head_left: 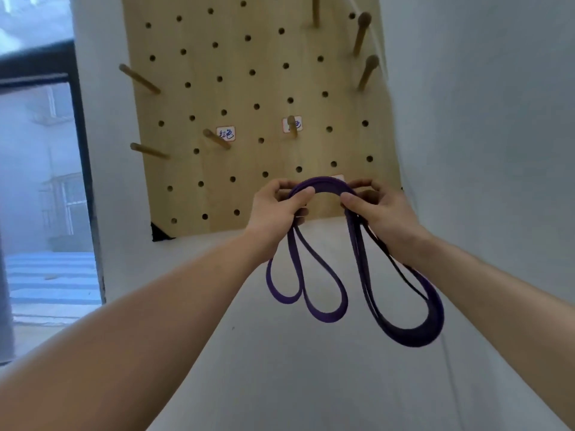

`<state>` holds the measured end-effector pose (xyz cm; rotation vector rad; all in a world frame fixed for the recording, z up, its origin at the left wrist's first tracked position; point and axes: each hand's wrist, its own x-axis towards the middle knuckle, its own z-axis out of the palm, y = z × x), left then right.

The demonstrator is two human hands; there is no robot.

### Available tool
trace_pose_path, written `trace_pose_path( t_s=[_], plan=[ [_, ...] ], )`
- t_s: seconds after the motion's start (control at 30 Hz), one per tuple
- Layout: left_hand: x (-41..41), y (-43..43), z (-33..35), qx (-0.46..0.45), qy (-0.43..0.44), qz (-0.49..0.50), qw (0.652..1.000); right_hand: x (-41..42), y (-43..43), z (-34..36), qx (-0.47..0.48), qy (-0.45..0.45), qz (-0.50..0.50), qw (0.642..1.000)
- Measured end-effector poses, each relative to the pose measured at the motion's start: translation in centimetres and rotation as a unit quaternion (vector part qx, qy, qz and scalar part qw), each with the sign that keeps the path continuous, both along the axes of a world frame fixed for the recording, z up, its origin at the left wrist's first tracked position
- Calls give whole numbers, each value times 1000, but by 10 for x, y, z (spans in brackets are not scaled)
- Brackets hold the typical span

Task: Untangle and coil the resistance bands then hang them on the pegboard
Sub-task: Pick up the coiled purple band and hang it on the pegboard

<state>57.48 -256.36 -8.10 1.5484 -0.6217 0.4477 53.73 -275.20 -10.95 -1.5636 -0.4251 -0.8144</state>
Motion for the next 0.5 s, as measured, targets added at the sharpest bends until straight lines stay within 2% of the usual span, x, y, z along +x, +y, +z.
trace_pose_path(
  t_s=[0.23, 0.5],
  plan=[
    [41, -44, 19, 27, -11, 41, 999, 43, -27, 32, -44, 18, -110, 993],
    [83, -75, 1, 38, -41, 93, 994, 92, -42, 32, -73, 38, -173, 982]
  ],
)
